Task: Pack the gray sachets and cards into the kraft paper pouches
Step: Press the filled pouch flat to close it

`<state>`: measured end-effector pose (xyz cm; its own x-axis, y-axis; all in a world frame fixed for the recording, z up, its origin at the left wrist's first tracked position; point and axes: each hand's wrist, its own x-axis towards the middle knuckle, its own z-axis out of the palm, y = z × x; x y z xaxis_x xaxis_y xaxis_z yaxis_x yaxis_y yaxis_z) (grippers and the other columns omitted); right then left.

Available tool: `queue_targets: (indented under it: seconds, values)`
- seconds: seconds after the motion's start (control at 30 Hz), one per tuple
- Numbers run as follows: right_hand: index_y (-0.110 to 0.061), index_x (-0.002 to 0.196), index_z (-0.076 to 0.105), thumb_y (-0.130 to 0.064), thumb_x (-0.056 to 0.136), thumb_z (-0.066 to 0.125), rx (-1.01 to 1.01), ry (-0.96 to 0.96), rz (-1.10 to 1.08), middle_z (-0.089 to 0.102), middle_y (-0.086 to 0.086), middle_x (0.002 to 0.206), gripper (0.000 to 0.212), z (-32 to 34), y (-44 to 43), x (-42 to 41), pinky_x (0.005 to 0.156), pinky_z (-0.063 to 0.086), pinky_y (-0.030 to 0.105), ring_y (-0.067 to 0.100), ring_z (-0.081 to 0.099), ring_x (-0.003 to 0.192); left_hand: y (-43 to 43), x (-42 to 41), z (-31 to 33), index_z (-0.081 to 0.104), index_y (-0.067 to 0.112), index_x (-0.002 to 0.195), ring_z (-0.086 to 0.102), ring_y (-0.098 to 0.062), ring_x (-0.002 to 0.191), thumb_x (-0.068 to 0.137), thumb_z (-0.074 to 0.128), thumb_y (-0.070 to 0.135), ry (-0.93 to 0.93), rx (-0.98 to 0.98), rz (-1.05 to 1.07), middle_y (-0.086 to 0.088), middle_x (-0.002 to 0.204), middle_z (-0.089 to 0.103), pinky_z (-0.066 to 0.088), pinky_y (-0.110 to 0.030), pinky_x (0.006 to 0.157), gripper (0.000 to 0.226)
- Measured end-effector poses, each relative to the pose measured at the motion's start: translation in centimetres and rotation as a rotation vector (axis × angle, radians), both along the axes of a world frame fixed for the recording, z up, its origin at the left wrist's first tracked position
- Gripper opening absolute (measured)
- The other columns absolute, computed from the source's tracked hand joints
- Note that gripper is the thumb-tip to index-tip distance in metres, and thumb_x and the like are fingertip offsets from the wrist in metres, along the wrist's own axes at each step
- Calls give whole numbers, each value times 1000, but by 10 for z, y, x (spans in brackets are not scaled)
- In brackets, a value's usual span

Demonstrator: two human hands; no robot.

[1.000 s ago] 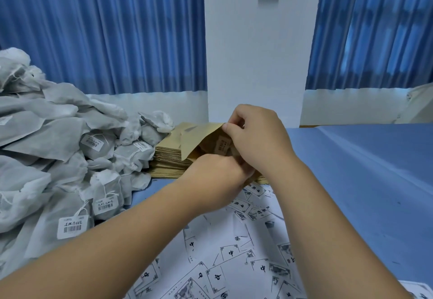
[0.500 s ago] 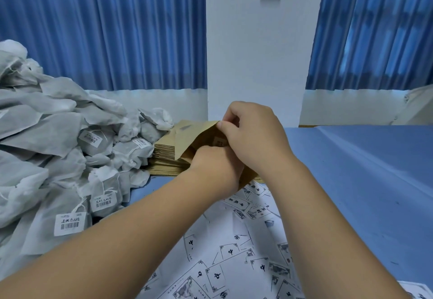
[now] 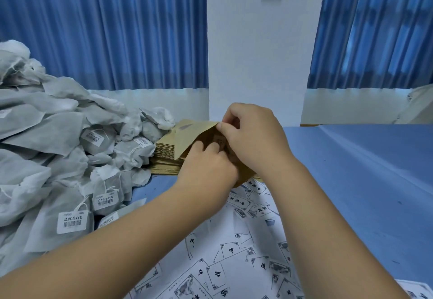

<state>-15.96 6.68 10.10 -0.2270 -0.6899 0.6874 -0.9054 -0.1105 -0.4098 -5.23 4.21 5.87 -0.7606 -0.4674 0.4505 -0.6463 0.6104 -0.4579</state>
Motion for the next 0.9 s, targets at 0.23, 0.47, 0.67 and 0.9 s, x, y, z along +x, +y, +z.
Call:
queue_targets:
  seconds: [0.23, 0.47, 0.67, 0.9]
  values:
    - [-25, 76, 62, -31, 87, 63, -8, 74, 33, 58, -9, 79, 11, 2, 4, -2, 66, 43, 30, 14, 54, 79, -1, 57, 12, 69, 12, 83, 56, -30, 75, 79, 67, 26, 498, -111, -311, -8, 88, 60, 43, -41, 67, 15]
    - [-25, 78, 63, -29, 87, 63, 29, 188, 176, 58, -9, 80, 10, 11, 18, 23, 75, 46, 38, 12, 54, 82, -18, 65, 24, 46, 30, 138, 49, -15, 118, 84, 64, 31, 660, 483, -110, 3, 131, 48, 41, -31, 97, 57]
    - [-28, 92, 63, -37, 94, 53, 51, 280, 121, 59, -10, 90, 14, 13, 45, 44, 77, 44, 37, 14, 55, 89, -16, 87, 22, 62, 33, 126, 52, -13, 114, 87, 46, 7, 794, 514, -158, 6, 122, 63, 39, -22, 90, 50]
    - [-32, 140, 35, -43, 89, 54, 262, 445, 52, 39, -15, 140, 55, -18, 102, 57, 98, 36, 36, 10, 43, 121, 11, 114, 21, 67, 23, 121, 49, 2, 106, 92, 49, 2, 966, 466, -263, 12, 115, 62, 29, 1, 86, 40]
